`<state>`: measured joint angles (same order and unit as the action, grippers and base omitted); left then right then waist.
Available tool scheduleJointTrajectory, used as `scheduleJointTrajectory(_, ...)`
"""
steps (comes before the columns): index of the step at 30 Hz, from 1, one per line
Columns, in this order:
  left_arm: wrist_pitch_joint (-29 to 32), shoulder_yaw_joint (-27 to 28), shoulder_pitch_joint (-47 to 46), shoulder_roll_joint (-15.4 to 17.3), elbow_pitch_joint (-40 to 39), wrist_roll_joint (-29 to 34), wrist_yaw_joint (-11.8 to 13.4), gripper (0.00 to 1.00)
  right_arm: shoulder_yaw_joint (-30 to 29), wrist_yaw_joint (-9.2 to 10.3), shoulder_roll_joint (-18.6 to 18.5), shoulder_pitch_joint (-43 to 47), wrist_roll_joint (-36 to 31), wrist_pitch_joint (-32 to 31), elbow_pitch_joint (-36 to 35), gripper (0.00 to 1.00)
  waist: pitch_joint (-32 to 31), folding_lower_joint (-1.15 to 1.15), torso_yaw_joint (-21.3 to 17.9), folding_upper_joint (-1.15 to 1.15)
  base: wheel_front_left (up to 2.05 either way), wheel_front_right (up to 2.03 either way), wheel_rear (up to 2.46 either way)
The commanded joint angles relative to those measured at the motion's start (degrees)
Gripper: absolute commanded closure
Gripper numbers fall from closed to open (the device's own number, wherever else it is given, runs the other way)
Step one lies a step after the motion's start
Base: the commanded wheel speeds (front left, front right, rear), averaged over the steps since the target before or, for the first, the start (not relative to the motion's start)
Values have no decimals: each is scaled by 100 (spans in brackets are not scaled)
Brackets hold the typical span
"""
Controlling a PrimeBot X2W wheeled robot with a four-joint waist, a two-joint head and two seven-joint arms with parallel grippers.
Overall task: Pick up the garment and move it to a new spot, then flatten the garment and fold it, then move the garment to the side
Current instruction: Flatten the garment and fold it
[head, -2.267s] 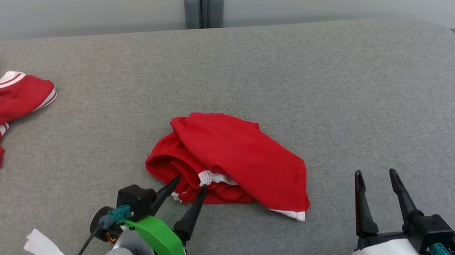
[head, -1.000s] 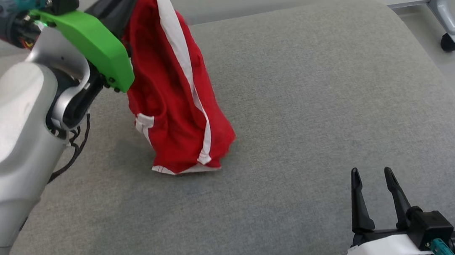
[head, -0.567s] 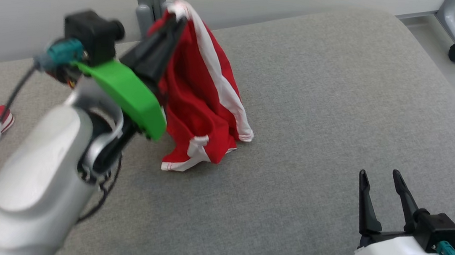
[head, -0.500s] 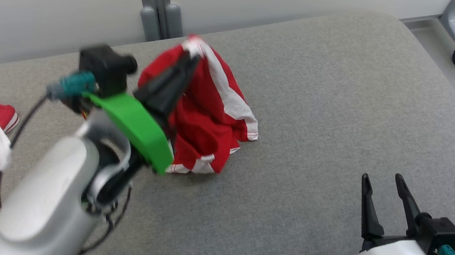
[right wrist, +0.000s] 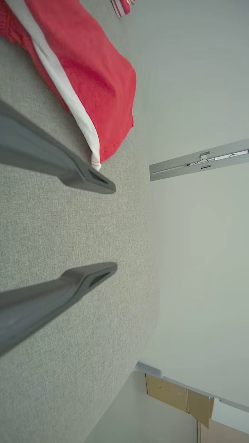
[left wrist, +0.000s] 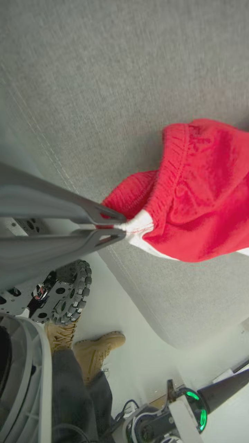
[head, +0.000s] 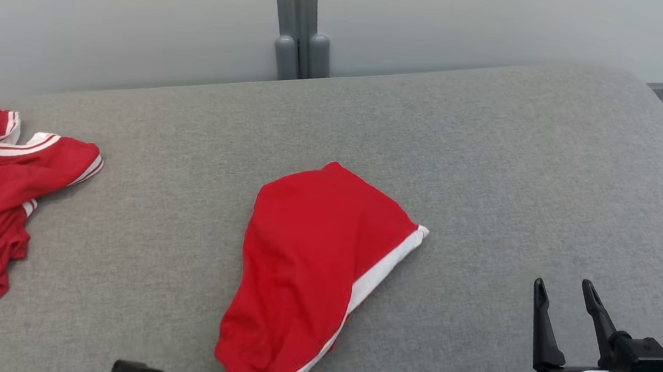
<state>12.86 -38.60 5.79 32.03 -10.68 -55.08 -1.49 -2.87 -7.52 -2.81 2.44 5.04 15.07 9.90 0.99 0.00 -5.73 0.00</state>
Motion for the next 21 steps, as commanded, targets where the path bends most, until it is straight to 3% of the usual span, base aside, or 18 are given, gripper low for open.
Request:
scheduleJointTrajectory(1,-100,63,143,46,224,-15,35,100,-5,6,-15,71,-17,16,19,0,-104,0,203,0,0,0,0)
scheduleJointTrajectory(8,-737,458,190,-10,1697,-291,-198,100,-34,6,-16,115,-49,16,102,0,-234,0,434,0,0,0,0)
scheduleJointTrajectory(12,-1048,620,-58,-77,2201,-452,-454,100,-28,6,-15,109,-77,16,126,0,-267,0,490,0,0,0,0)
scheduleJointTrajectory(19,-1570,609,-519,-166,2916,-324,-578,100,-4,6,-15,97,-82,16,135,0,-281,0,493,0,0,0,0)
scheduleJointTrajectory(20,-1639,610,-577,-184,3013,-317,-583,62,2,6,-15,103,-85,16,134,0,-280,0,488,0,0,0,0)
scheduleJointTrajectory(21,-1674,594,-608,-184,3091,-283,-587,35,4,6,-15,111,-89,16,135,0,-282,0,483,0,0,0,0)
